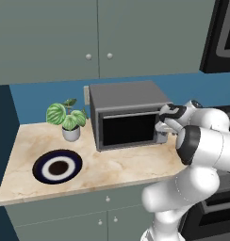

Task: Pick up the bagel from the plate, place it on the toaster oven rack, close the door, and set the timer.

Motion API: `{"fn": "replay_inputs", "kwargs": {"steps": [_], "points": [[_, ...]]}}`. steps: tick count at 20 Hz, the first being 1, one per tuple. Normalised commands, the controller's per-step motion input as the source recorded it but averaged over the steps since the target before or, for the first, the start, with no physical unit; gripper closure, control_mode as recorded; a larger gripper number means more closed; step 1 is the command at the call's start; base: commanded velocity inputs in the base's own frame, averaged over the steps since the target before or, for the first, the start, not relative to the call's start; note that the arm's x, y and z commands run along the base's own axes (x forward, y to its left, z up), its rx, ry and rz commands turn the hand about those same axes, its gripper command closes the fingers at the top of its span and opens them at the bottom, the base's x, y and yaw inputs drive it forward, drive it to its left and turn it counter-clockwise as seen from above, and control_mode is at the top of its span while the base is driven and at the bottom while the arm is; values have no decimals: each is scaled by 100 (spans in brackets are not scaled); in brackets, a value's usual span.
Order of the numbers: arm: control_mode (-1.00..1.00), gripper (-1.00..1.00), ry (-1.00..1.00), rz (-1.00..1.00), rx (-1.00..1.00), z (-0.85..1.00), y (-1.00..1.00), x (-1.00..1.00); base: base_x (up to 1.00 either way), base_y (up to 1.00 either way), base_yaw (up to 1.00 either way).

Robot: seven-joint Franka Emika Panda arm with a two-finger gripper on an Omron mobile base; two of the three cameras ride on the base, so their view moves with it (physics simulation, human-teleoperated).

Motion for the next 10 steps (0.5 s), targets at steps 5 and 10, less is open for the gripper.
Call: {"fn": "replay_inputs", "kwargs": {"steps": [5,10], "points": [[-100,-100,-4,0,0,-17,-5,12,0,0,0],[-100,-100,0,0,2,-19,-32,22,0,0,0]]}}
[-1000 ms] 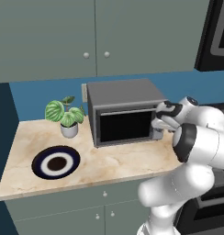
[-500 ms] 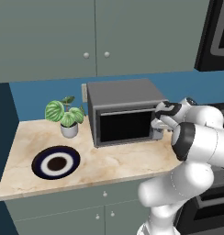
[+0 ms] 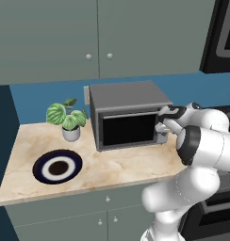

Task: Pick up the bagel from the plate, place it on the toaster oven rack, close the door, and set the timer.

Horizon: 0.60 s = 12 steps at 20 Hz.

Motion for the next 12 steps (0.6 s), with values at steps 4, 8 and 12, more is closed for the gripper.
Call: {"fn": "replay_inputs", "kwargs": {"steps": [4,8,12], "points": [[-100,-100,1,0,4,-26,-47,22,0,0,0],[-100,-100,6,0,5,-36,-44,14,0,0,0],[-100,-100,10,0,5,-49,-14,12,0,0,0]]}}
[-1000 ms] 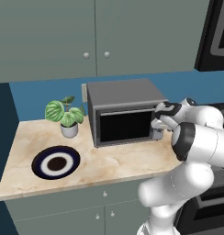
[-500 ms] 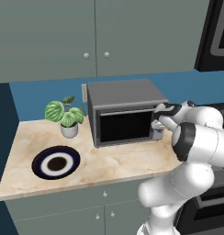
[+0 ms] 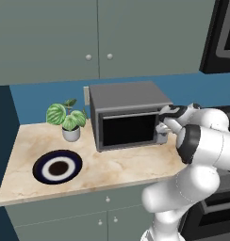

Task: Pick up the bagel from the plate, place it on the toaster oven rack, close the door, and set the timer.

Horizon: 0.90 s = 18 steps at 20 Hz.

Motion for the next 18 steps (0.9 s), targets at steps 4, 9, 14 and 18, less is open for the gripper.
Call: {"fn": "replay_inputs", "kwargs": {"steps": [4,9,14,18], "points": [[-100,-100,14,0,4,-59,-4,11,0,0,0],[-100,100,5,0,3,-51,-15,1,0,0,0],[-100,100,0,0,6,-36,-35,0,0,0,0],[-100,100,-1,0,8,-30,-57,0,0,0,0]]}}
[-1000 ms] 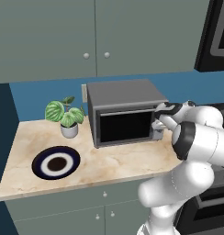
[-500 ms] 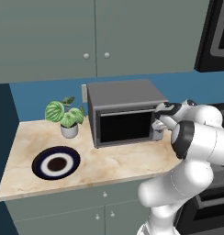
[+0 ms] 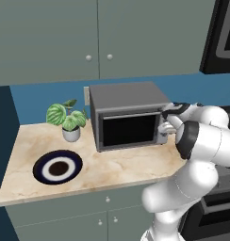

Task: Pick up the bagel from the plate, place it on the toaster oven rack, close the door, and set the timer.

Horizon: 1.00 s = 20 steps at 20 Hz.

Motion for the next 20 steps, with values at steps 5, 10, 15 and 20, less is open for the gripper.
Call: {"fn": "replay_inputs", "kwargs": {"steps": [5,10,15,20], "points": [[-100,100,0,0,10,-32,-77,0,0,0,0],[-100,100,-1,0,9,-24,-92,0,0,0,0],[-100,100,-6,0,9,-10,-99,-1,0,0,0],[-100,100,-7,0,8,-18,-100,-4,0,0,0]]}}
